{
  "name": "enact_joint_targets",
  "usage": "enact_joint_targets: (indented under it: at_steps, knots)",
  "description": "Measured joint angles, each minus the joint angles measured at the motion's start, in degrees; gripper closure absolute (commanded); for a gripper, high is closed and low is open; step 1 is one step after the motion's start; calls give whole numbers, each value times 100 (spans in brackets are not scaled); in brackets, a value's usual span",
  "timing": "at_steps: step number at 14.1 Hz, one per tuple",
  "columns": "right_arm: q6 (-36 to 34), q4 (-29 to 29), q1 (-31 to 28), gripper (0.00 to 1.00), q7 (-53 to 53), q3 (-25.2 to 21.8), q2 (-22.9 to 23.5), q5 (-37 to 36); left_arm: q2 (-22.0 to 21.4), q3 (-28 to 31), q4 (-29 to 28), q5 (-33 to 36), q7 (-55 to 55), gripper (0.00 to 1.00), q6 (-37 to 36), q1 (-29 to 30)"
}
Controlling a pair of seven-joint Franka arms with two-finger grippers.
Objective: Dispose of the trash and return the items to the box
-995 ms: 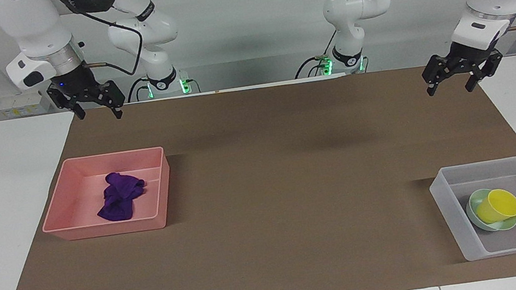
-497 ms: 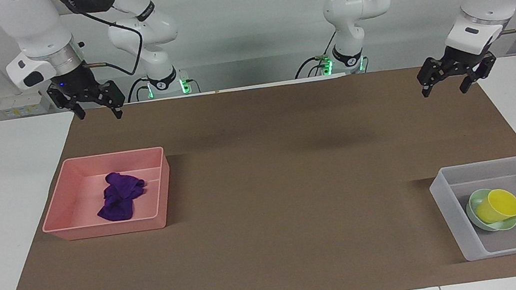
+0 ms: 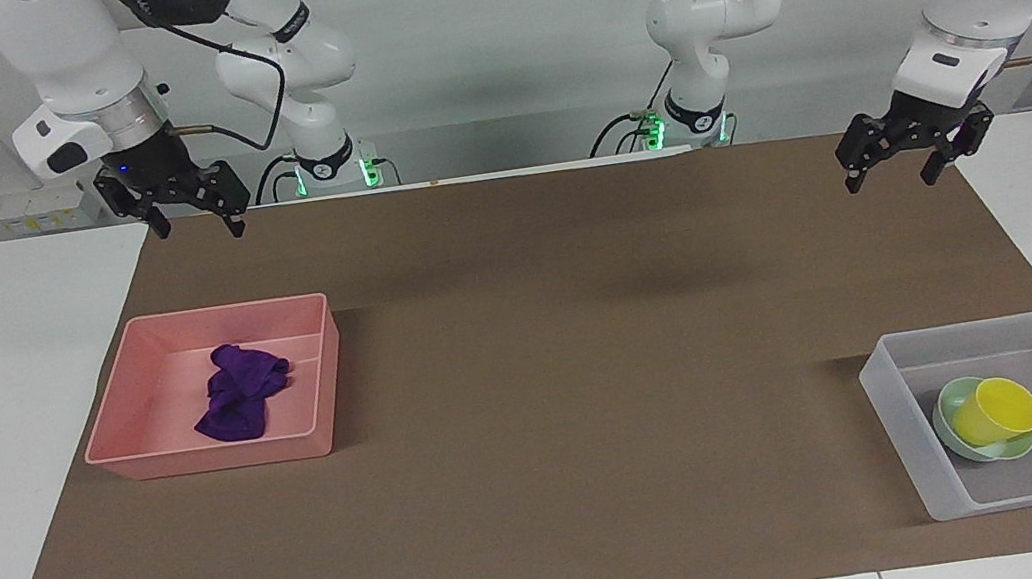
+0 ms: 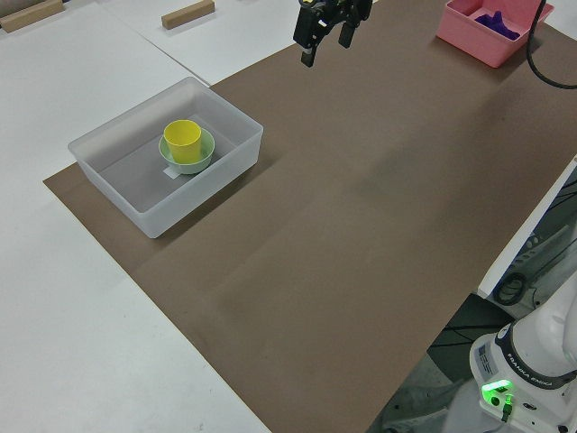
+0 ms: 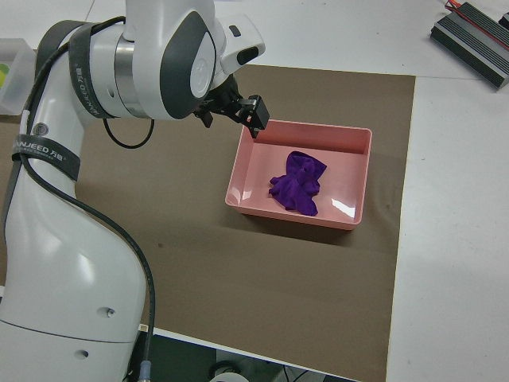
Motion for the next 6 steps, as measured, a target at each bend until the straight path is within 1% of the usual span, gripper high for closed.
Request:
enact_joint_targets:
  at_steps: [6]
  knots:
    - [0, 0, 0, 0, 0, 0, 0, 0, -64, 64, 73, 7, 1, 0, -202, 9]
